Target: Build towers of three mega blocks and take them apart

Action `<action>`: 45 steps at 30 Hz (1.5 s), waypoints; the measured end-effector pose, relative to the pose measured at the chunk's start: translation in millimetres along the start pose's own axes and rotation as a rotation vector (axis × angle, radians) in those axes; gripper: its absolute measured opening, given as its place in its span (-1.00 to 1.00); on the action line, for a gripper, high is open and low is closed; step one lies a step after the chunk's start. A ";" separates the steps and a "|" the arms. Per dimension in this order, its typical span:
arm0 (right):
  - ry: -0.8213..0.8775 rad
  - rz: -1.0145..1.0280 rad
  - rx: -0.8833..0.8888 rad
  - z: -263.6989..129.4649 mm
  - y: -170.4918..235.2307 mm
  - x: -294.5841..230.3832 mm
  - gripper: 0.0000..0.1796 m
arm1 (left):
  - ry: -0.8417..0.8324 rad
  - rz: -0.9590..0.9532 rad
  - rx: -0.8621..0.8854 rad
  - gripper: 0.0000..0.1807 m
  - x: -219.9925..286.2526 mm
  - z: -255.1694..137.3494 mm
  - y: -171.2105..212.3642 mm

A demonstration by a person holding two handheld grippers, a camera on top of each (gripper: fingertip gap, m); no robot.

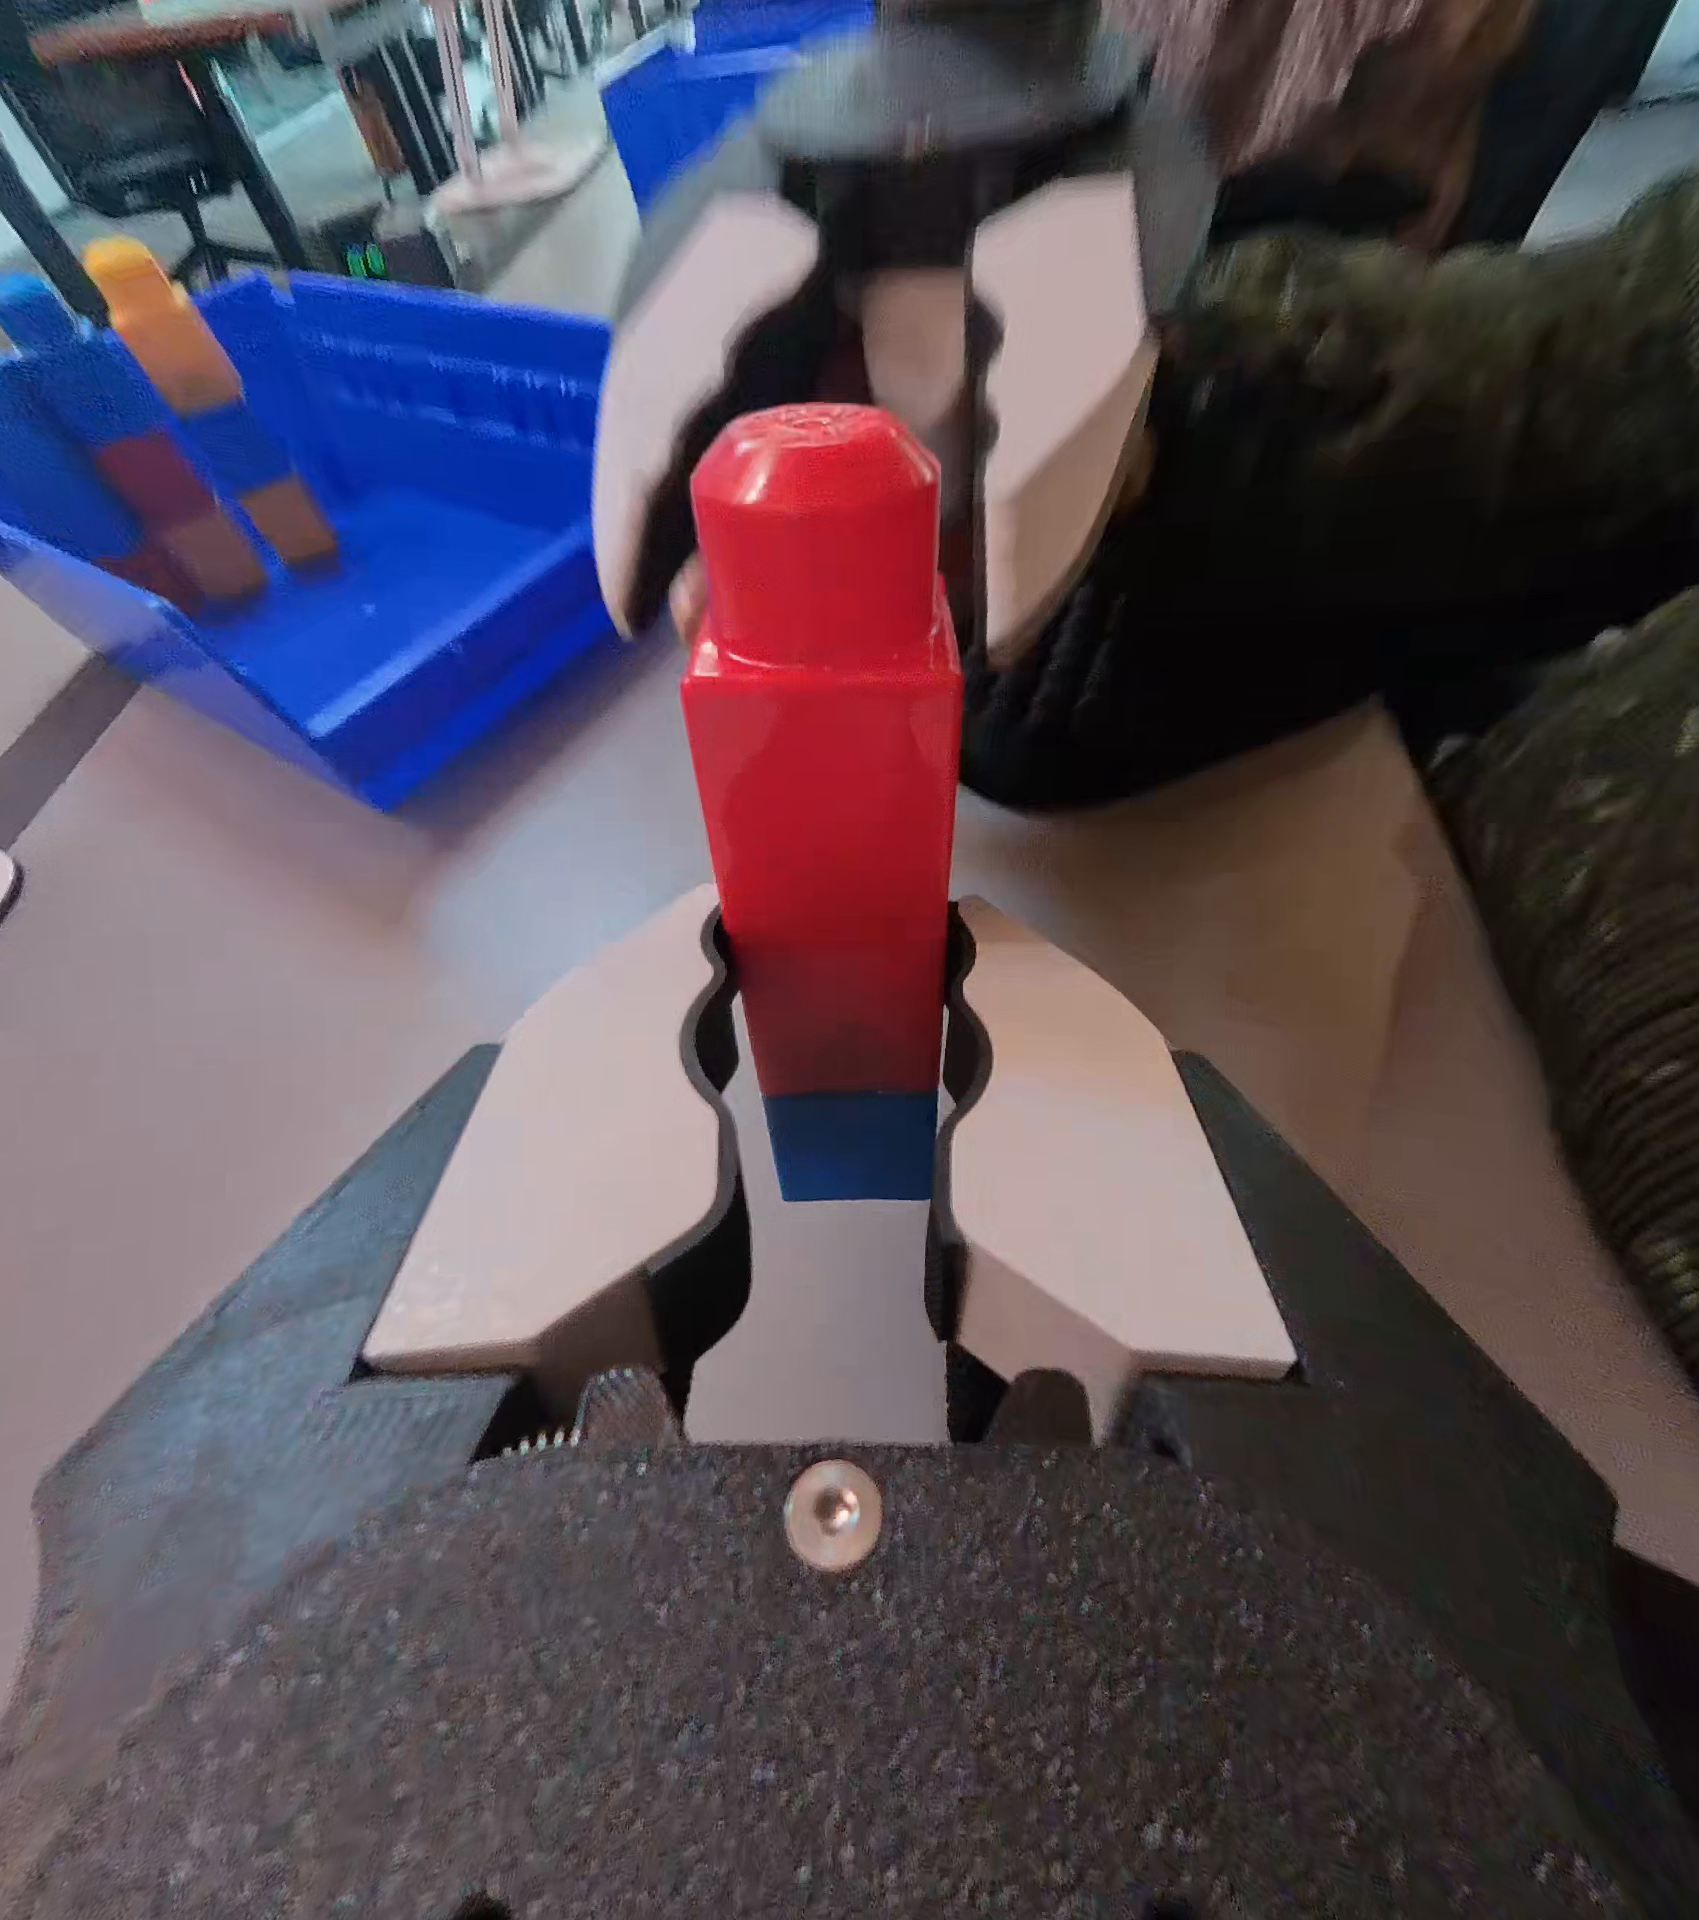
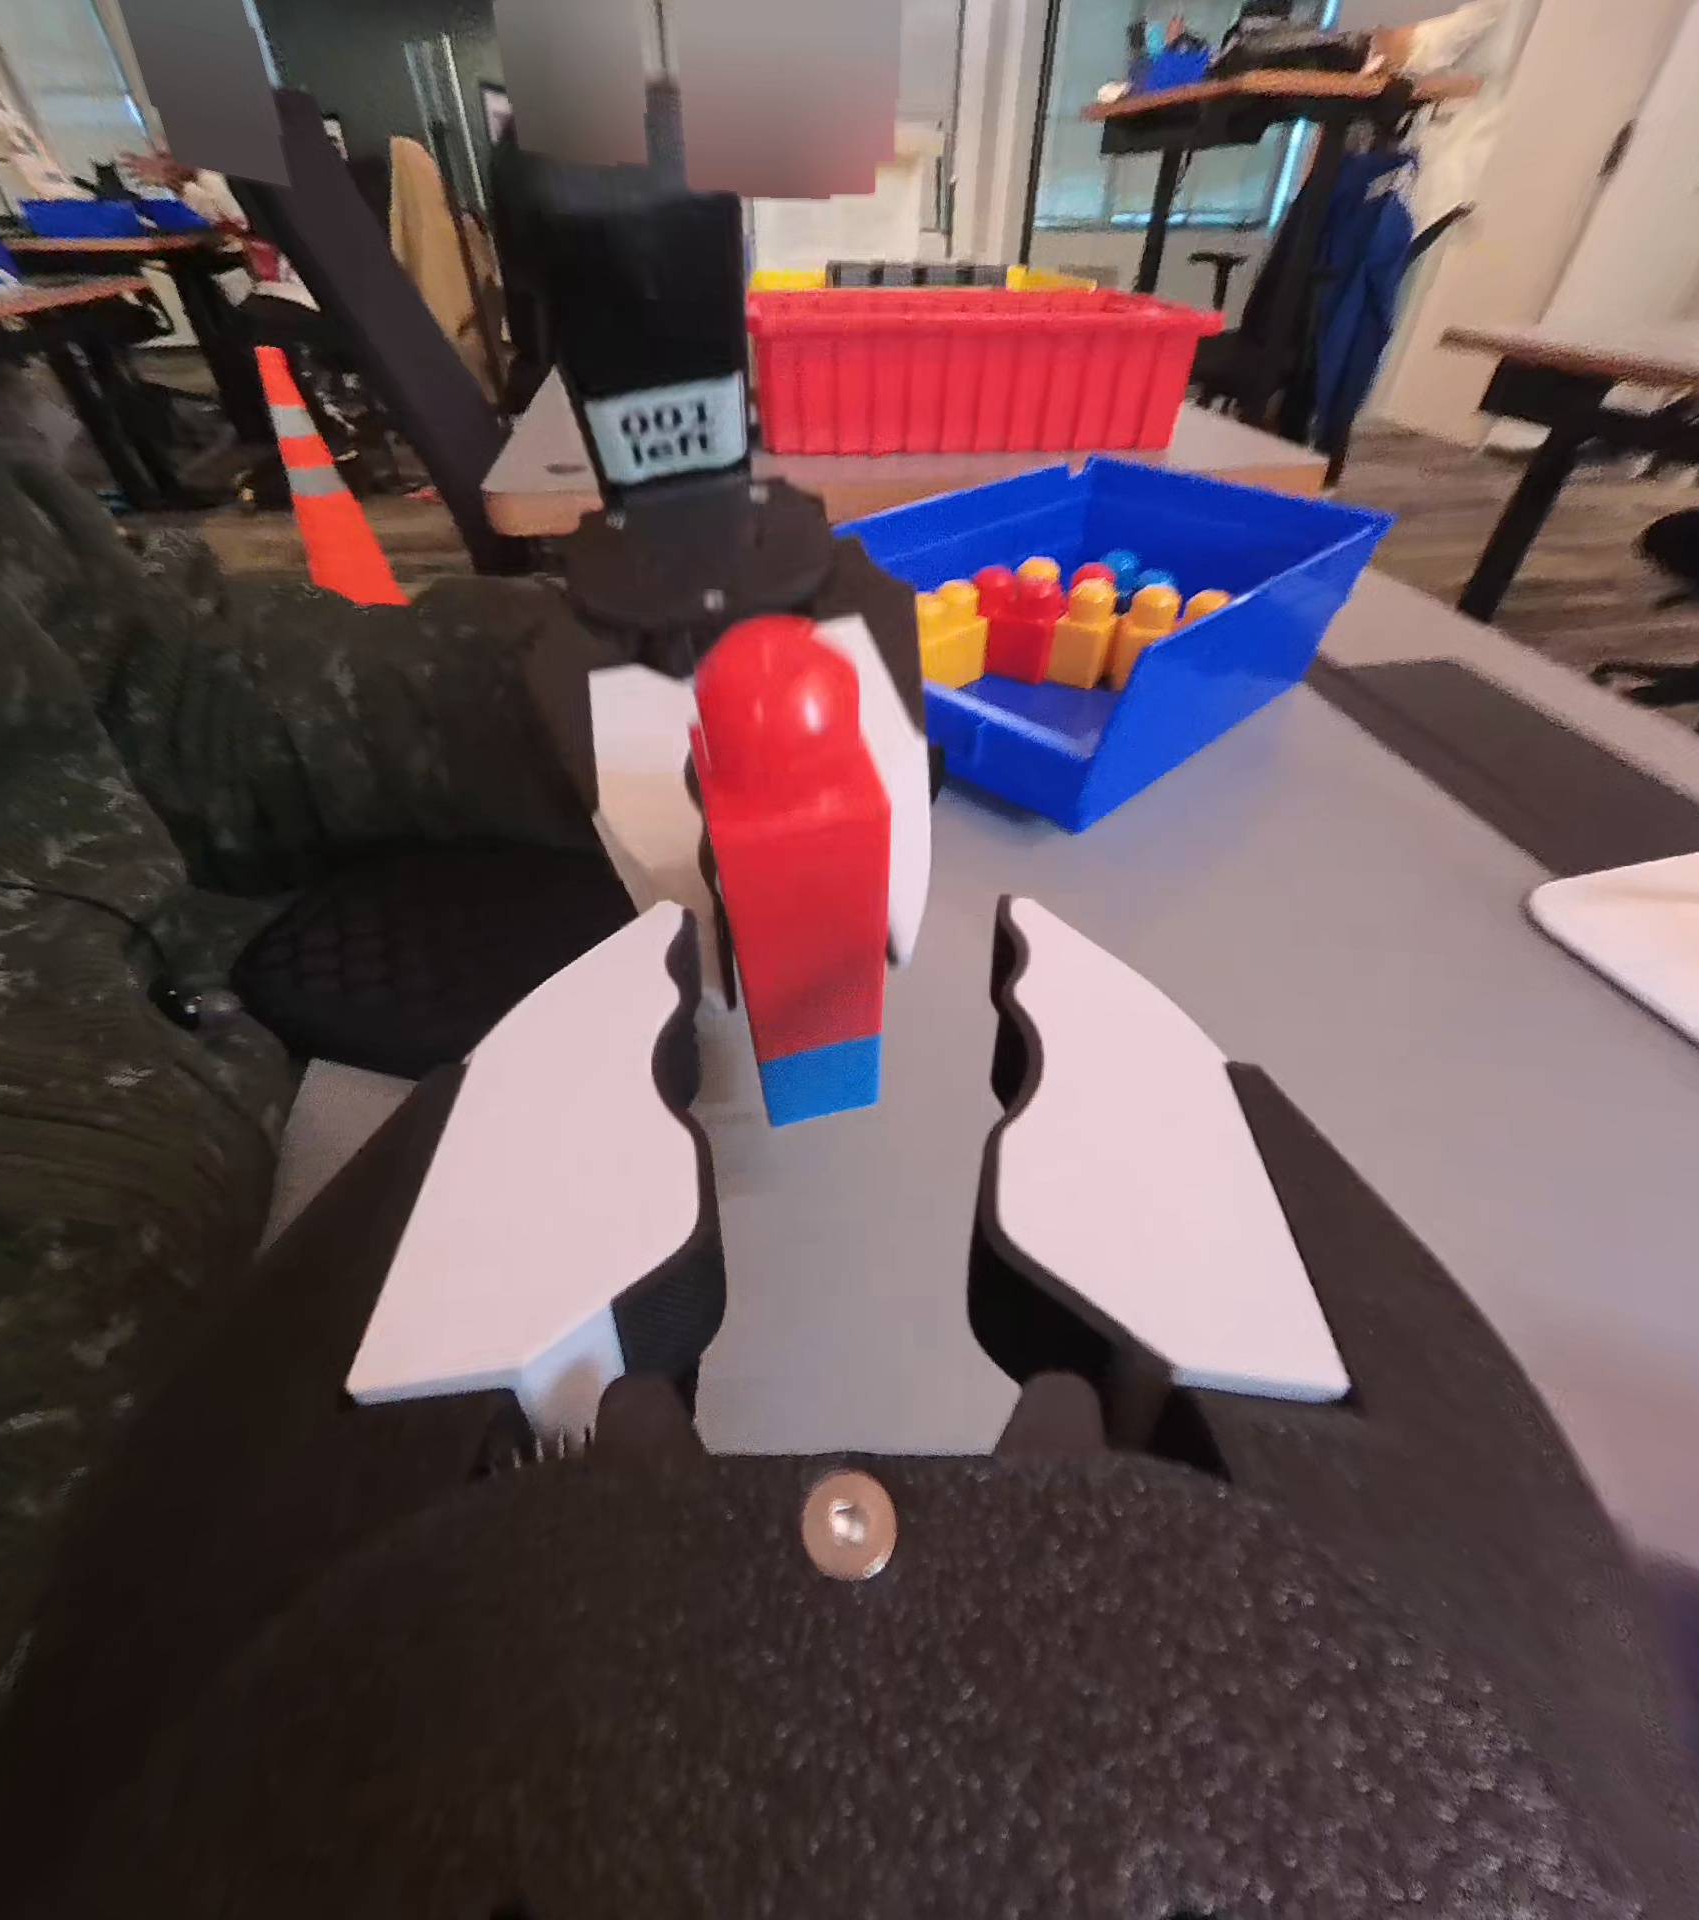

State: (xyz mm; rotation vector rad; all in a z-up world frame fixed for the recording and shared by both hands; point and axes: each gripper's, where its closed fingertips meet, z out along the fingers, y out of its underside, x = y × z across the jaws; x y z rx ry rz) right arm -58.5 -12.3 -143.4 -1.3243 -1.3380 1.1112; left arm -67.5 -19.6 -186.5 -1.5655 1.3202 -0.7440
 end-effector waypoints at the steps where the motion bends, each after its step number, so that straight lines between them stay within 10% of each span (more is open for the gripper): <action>1: 0.009 -0.026 -0.007 -1.9 -3.7 -0.8 -0.39 | -0.006 0.015 -0.038 -0.60 0.6 3.2 5.3; 12: 0.027 -0.178 -0.198 -22.5 -26.9 1.5 -0.67 | -0.137 0.037 -0.017 -0.57 -18.2 -4.1 -1.8; 19: 0.584 -0.095 -0.395 -154.4 -91.7 190.4 -0.67 | -0.326 -0.127 0.265 -0.89 -65.4 -53.4 -26.4; 26: 0.906 0.268 -0.628 -259.8 17.4 339.0 -0.67 | -0.433 -0.115 0.287 -1.00 -78.1 -70.2 -27.0; 38: 0.988 0.450 -0.522 -275.9 86.2 386.6 -0.57 | -0.466 -0.171 0.262 -1.00 -93.3 -79.4 -17.0; 45: 1.020 0.335 -0.308 -285.0 27.9 367.2 -0.43 | -0.744 -0.264 0.162 -0.97 -152.0 -203.5 -9.0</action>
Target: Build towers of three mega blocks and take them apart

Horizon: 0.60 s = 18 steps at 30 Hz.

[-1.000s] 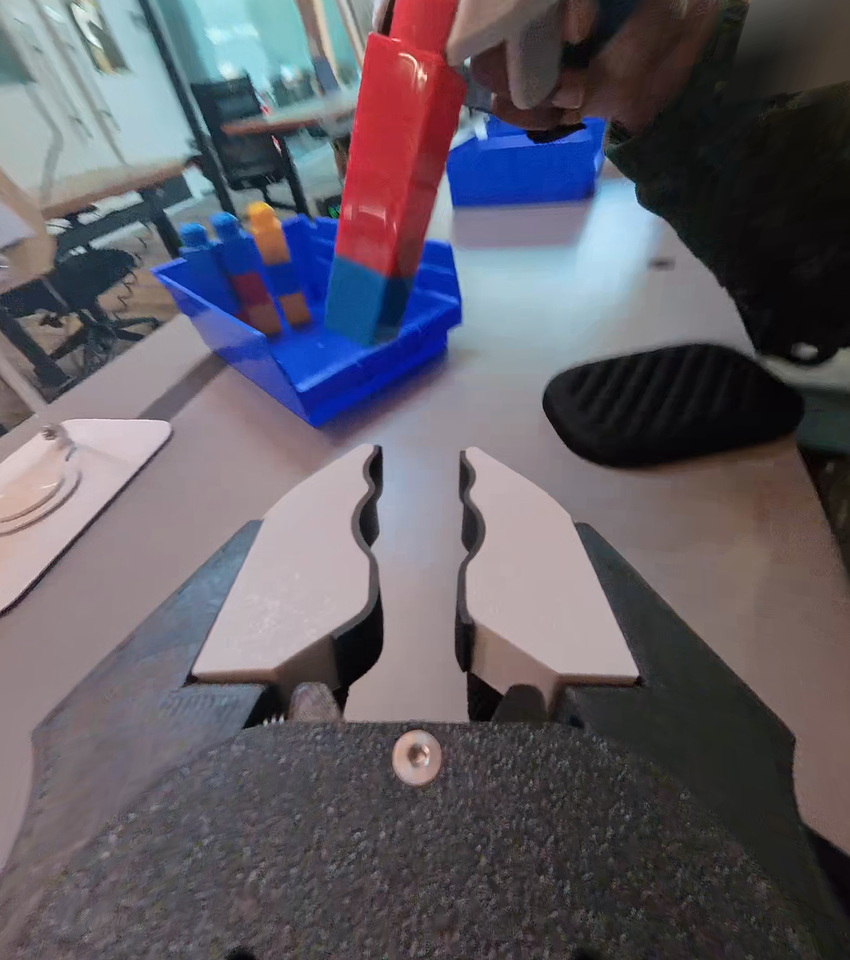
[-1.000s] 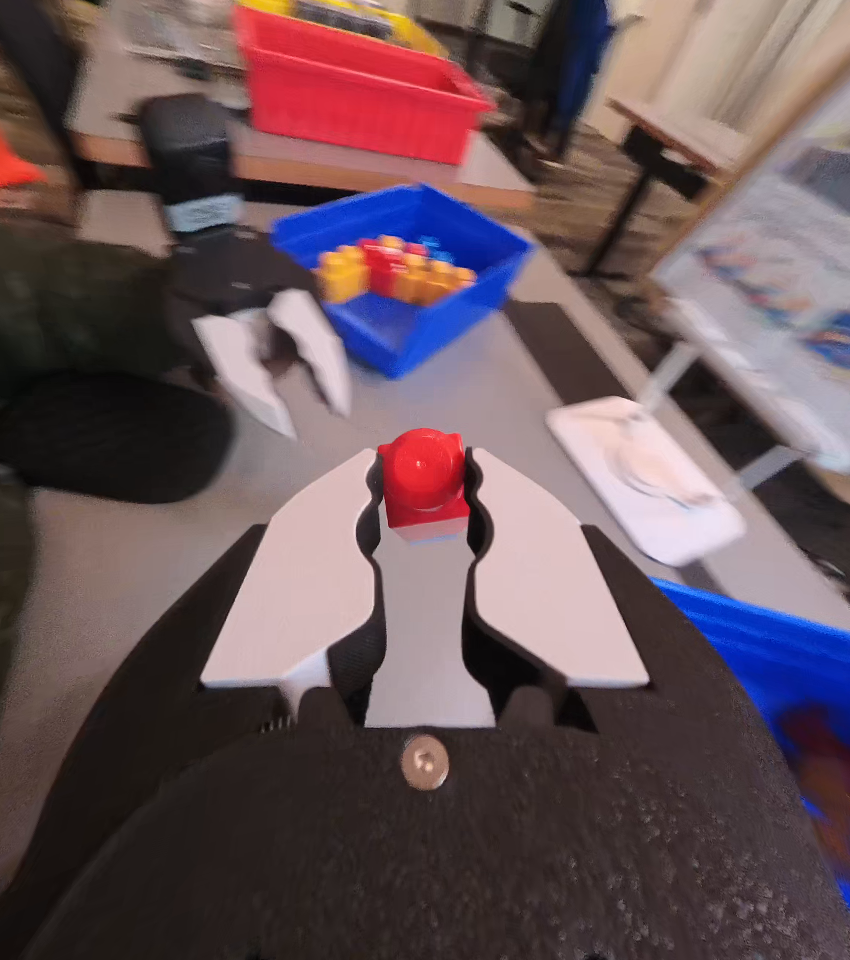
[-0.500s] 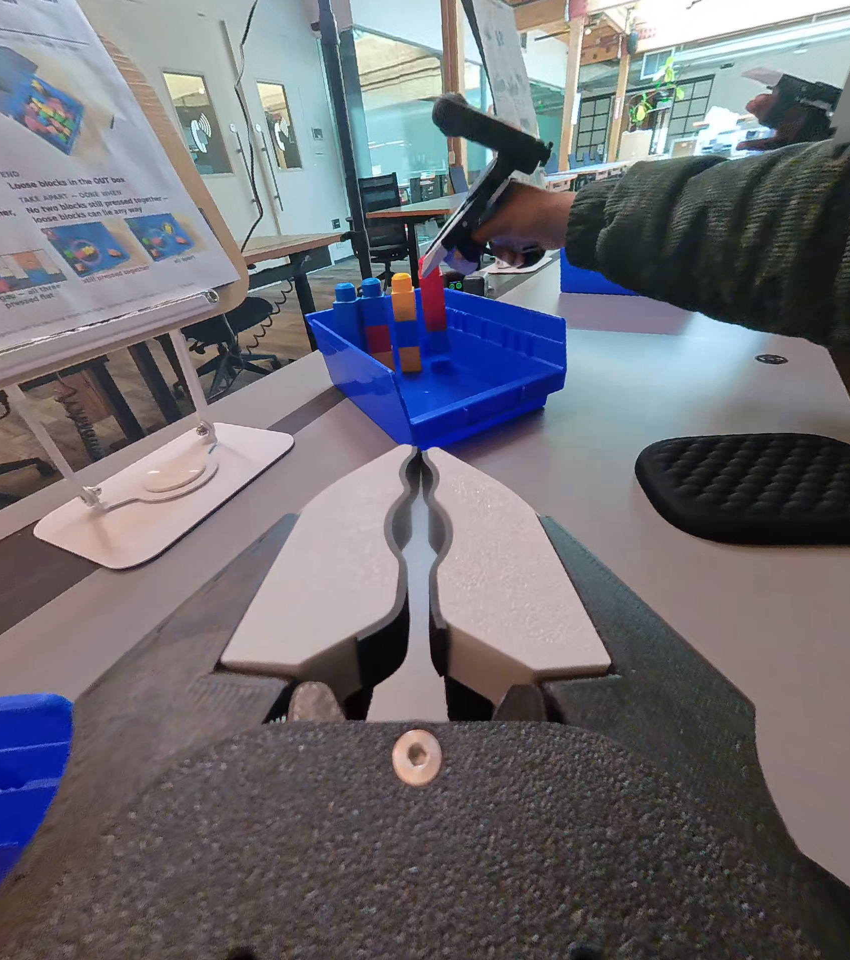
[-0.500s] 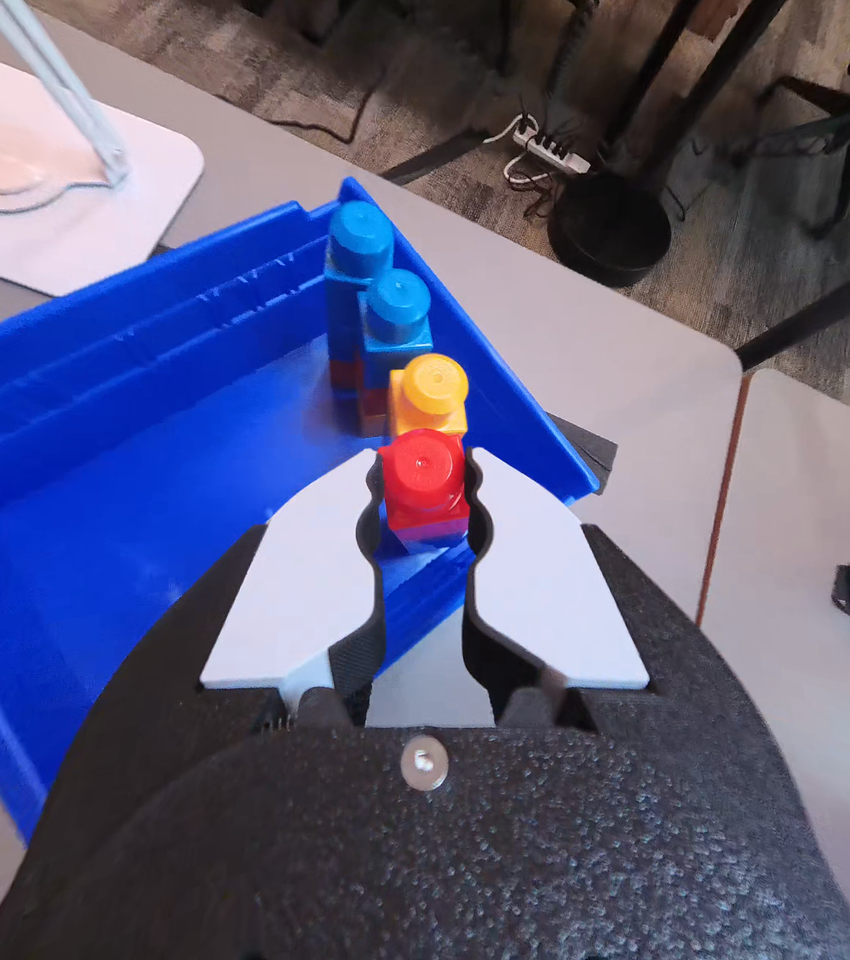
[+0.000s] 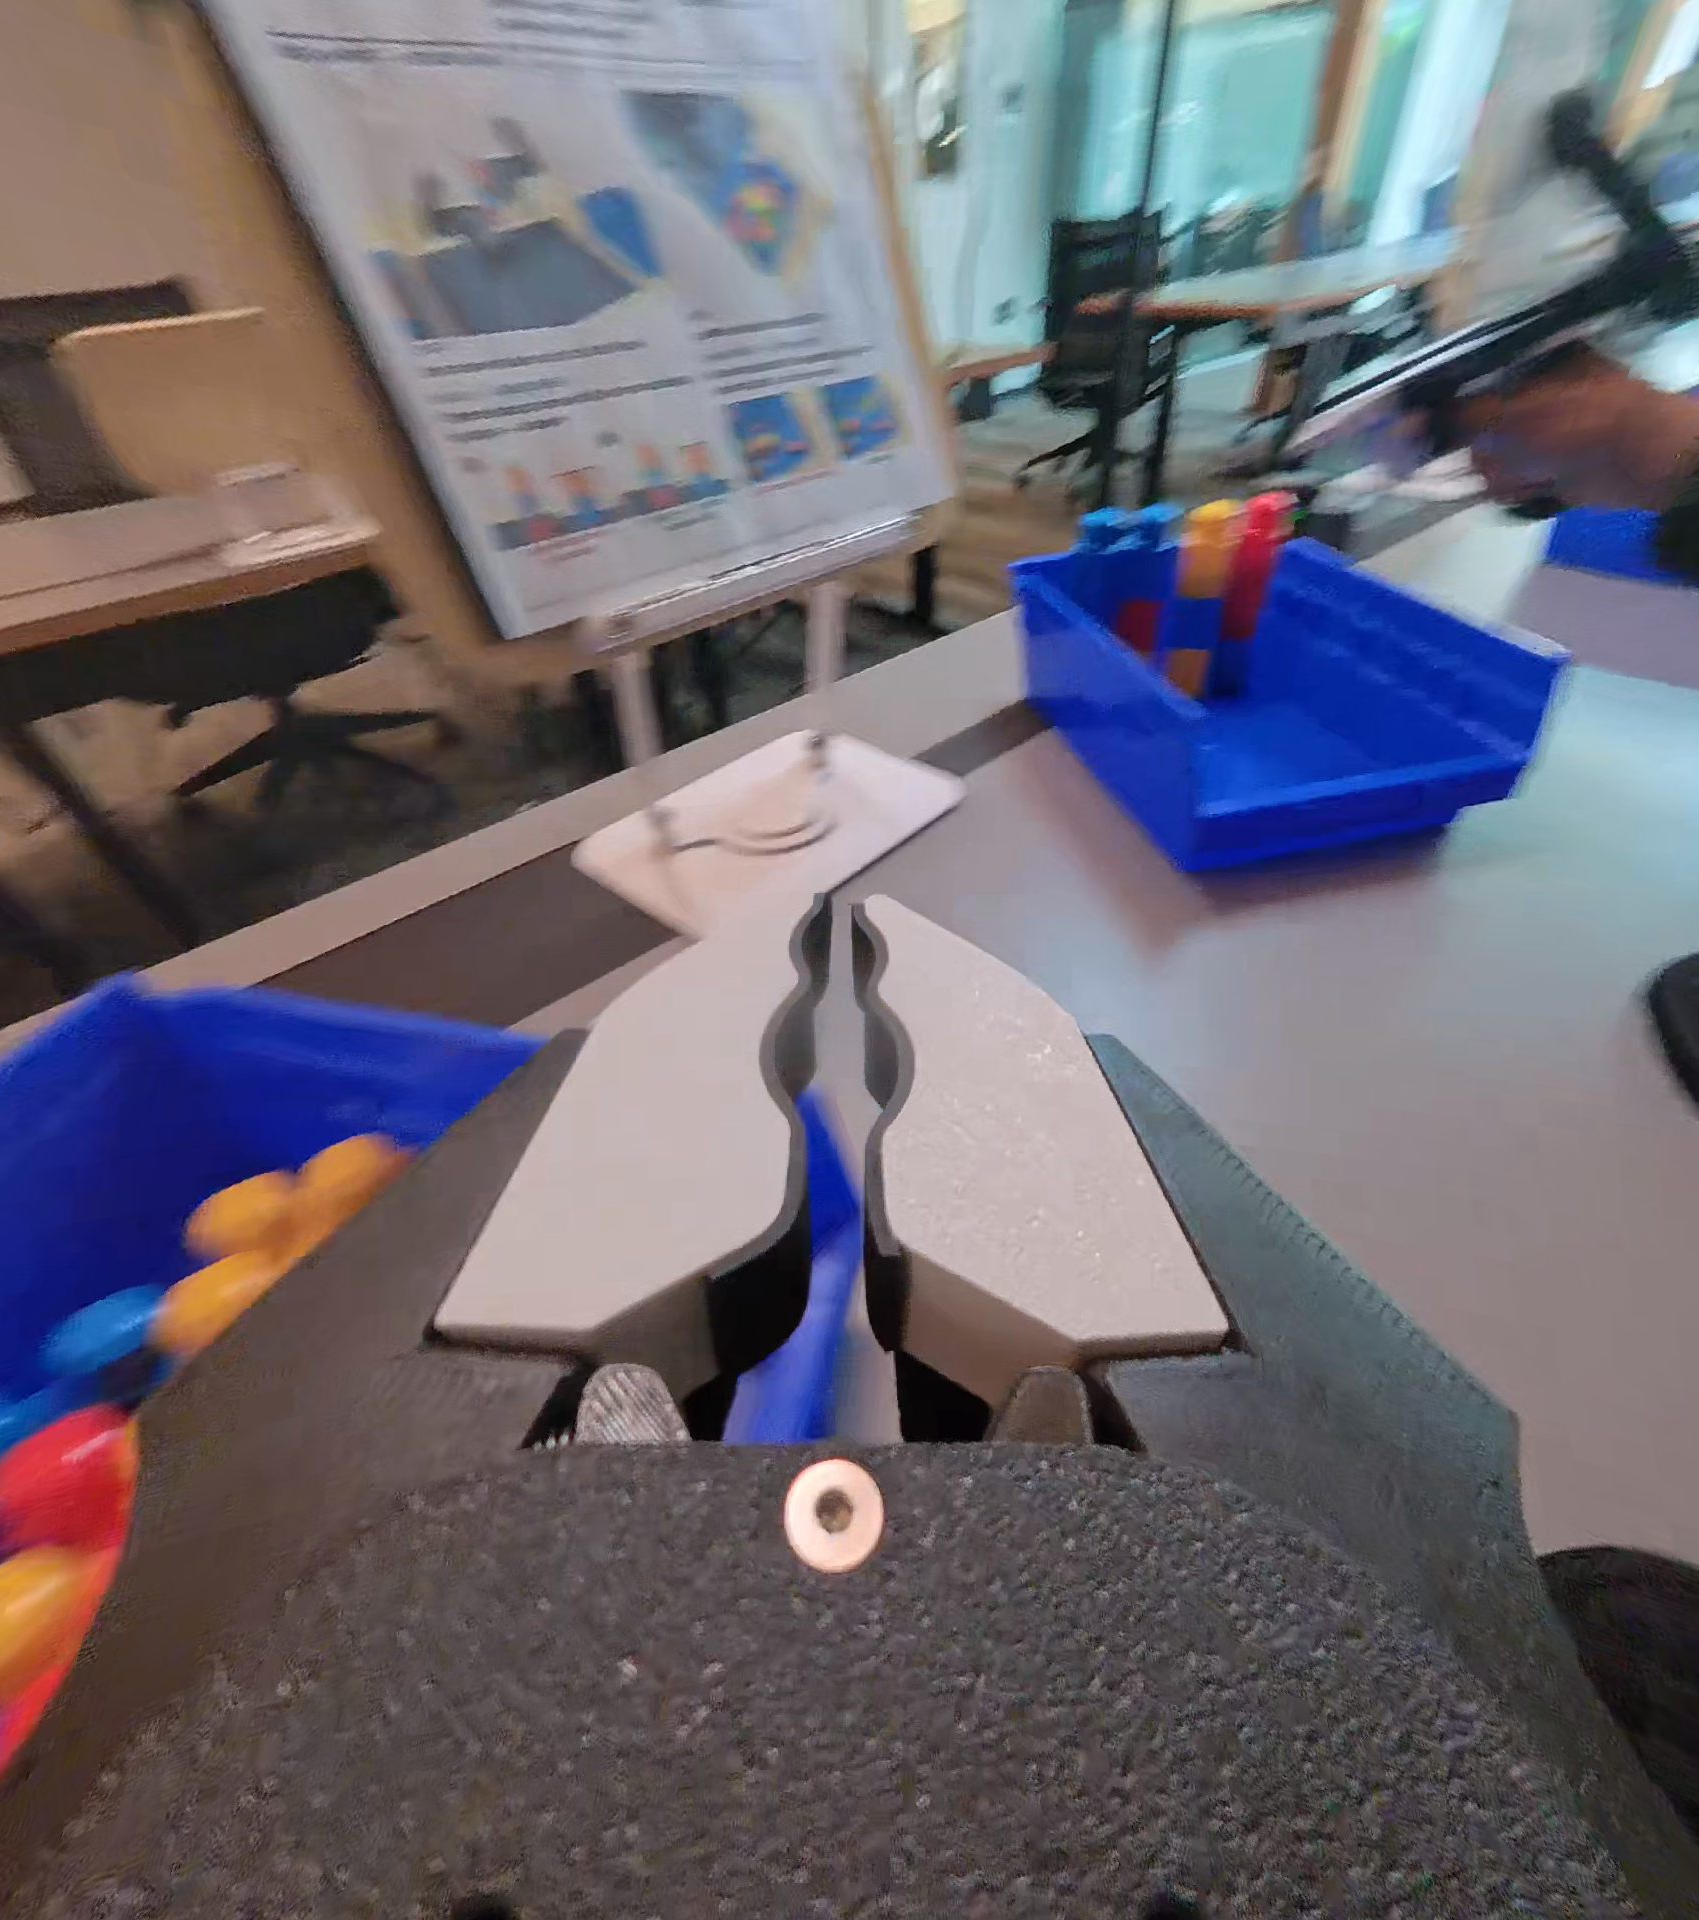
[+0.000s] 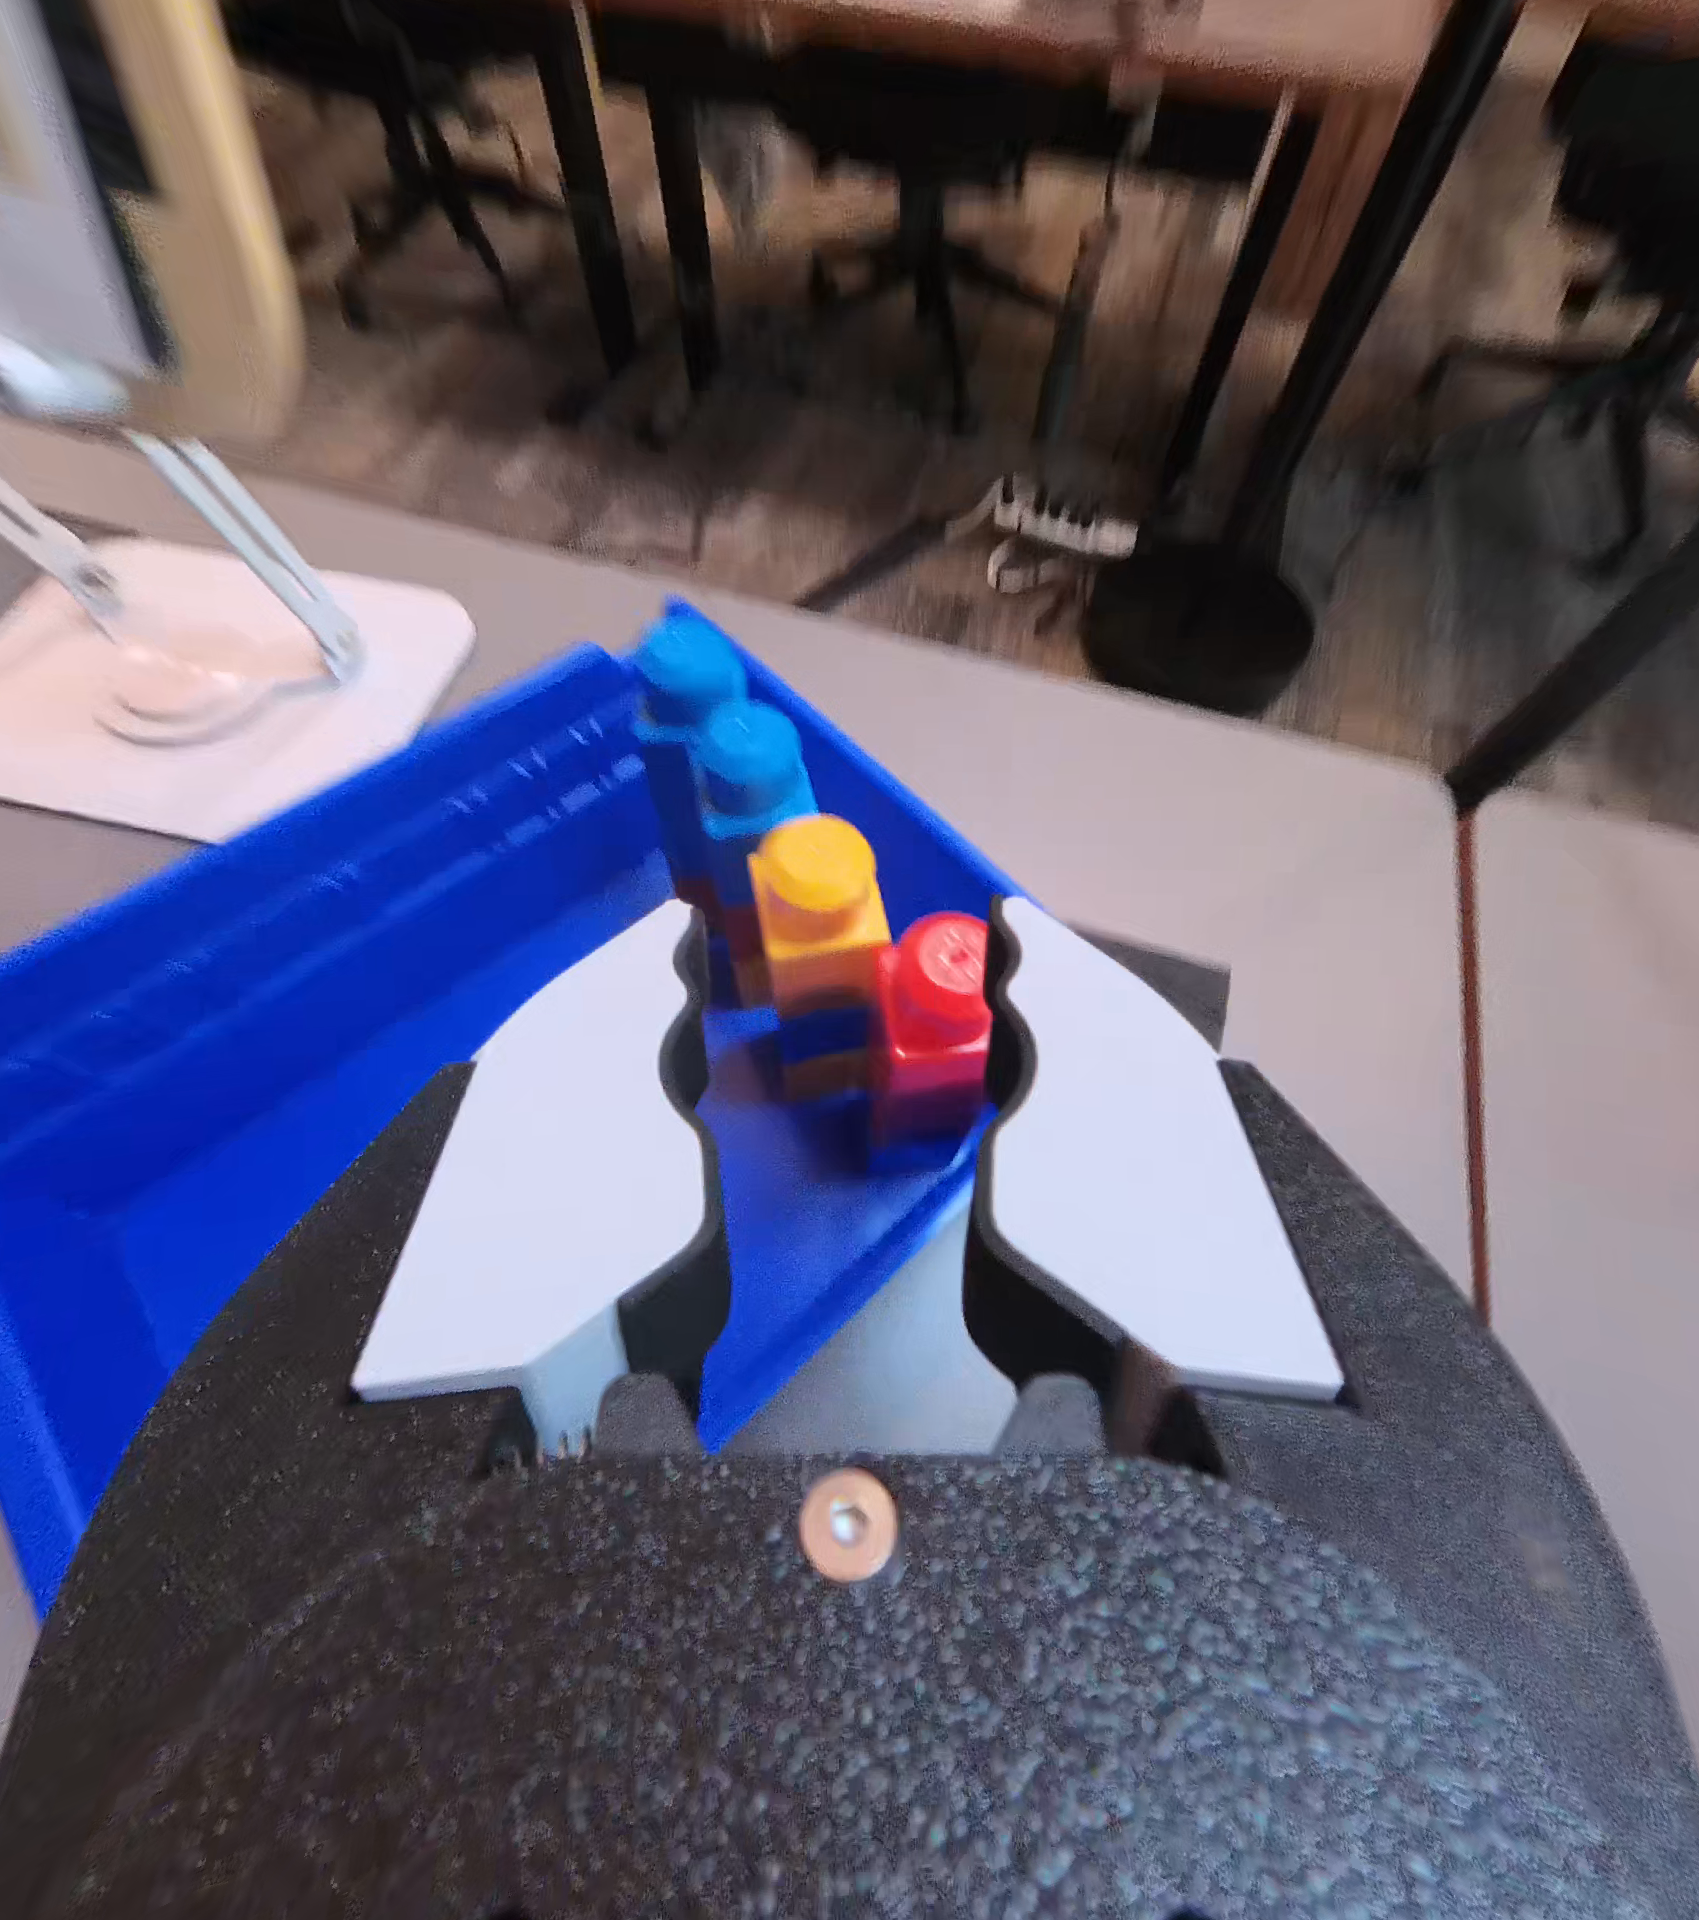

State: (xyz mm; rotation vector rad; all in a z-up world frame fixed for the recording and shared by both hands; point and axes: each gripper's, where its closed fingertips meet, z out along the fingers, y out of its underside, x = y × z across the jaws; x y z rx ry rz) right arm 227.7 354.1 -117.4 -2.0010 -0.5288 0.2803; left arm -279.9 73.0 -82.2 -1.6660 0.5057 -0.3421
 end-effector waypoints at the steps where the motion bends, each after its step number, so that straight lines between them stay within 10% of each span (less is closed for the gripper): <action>1: 0.002 -0.035 0.060 -13.4 -11.7 -11.4 -0.43 | -0.055 0.015 -0.041 -0.96 -23.0 -10.0 0.0; 6: -0.144 -0.180 0.229 -74.0 -26.4 -120.0 -0.39 | -0.107 0.052 -0.426 -0.85 -99.1 -42.0 44.6; 18: -0.652 -0.247 0.138 -112.5 78.4 -336.1 -0.39 | 0.123 0.329 -1.421 -0.15 -112.3 -82.7 174.1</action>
